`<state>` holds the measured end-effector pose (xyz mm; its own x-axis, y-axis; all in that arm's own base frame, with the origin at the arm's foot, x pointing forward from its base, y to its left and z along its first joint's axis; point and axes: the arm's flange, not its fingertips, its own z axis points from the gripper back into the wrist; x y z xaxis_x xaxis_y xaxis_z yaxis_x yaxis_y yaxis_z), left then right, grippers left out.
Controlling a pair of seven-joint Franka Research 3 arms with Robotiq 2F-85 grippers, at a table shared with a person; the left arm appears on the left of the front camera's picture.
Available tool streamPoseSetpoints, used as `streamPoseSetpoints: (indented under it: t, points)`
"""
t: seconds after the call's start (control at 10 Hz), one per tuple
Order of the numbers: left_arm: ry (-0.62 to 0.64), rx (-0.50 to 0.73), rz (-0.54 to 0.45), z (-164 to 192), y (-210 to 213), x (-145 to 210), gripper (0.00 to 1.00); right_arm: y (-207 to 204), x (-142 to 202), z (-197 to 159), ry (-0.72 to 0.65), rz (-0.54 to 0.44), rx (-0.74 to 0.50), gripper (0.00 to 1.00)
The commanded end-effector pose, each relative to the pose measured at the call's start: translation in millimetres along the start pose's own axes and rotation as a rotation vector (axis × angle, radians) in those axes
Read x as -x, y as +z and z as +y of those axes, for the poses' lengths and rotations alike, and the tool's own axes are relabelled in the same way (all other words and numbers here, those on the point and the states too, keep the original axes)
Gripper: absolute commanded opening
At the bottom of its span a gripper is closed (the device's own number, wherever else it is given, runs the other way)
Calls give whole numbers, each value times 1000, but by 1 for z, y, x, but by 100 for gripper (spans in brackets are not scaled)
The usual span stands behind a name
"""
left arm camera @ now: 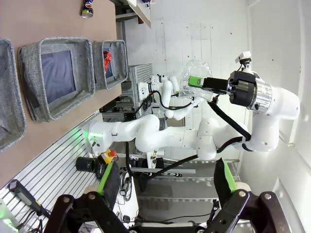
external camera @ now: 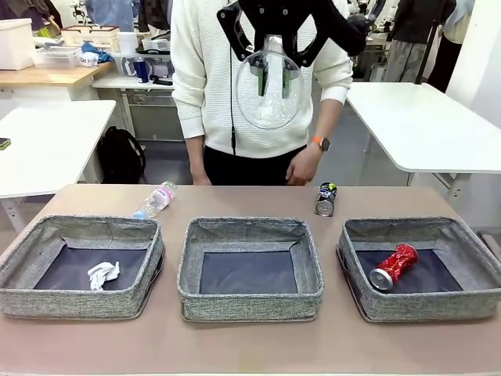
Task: Sort the waste into the appropriate baskets.
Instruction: Place the picked waste into the Fabric basket indicated by the person.
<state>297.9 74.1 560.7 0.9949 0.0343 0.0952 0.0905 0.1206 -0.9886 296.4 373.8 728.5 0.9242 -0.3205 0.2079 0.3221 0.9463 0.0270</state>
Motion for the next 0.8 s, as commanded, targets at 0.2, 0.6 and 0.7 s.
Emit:
streamPoseSetpoints:
  t: [0.2,0.6,0.7]
  points:
    - [-23,19,6,-2,1,1,100,-1,3,-5,-3,-8,6,28]
    - [-23,19,6,-2,1,1,100,-1,3,-5,-3,-8,6,28]
    - [-23,19,6,-2,1,1,100,-1,3,-5,-3,-8,6,28]
